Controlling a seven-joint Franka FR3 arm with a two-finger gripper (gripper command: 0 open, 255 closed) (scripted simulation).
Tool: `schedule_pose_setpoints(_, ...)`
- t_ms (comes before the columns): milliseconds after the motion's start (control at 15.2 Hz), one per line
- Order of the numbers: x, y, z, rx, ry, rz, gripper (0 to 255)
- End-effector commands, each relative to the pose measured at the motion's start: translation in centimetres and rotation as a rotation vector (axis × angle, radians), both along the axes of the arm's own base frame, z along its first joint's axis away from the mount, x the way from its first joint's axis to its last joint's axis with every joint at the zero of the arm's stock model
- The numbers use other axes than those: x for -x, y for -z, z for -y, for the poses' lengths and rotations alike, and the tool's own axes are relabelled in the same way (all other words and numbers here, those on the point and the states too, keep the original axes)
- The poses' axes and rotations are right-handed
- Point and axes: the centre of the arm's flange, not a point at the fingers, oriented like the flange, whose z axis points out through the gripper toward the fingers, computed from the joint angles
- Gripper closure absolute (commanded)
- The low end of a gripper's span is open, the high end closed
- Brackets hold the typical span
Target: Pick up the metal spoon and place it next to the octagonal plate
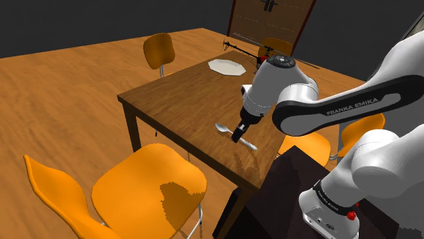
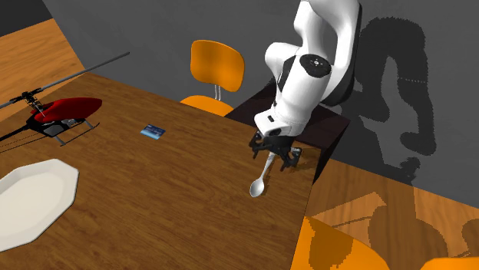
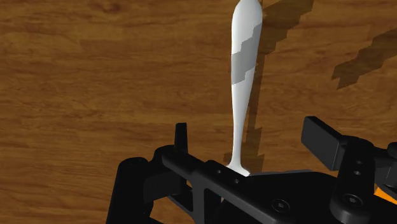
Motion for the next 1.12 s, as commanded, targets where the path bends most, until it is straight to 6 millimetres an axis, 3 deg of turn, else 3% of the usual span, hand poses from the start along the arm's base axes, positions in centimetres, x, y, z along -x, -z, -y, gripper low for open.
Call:
schedule_pose_setpoints(0, -0.19, 1.02, 0.09, -0.001, 0.000, 0.001, 0)
schedule_pose_setpoints(66, -0.34, 1.83, 0.17, -0.001, 0.000, 0.001, 0)
schedule_pose_setpoints(594, -0.34, 1.83, 0.17, -0.001, 0.000, 0.001, 0)
schedule_pose_setpoints(660, -0.34, 1.83, 0.17, -0.001, 0.000, 0.001, 255)
schedule_pose_setpoints(1056, -0.45, 1.86, 0.20, -0.001, 0.000, 0.001, 255)
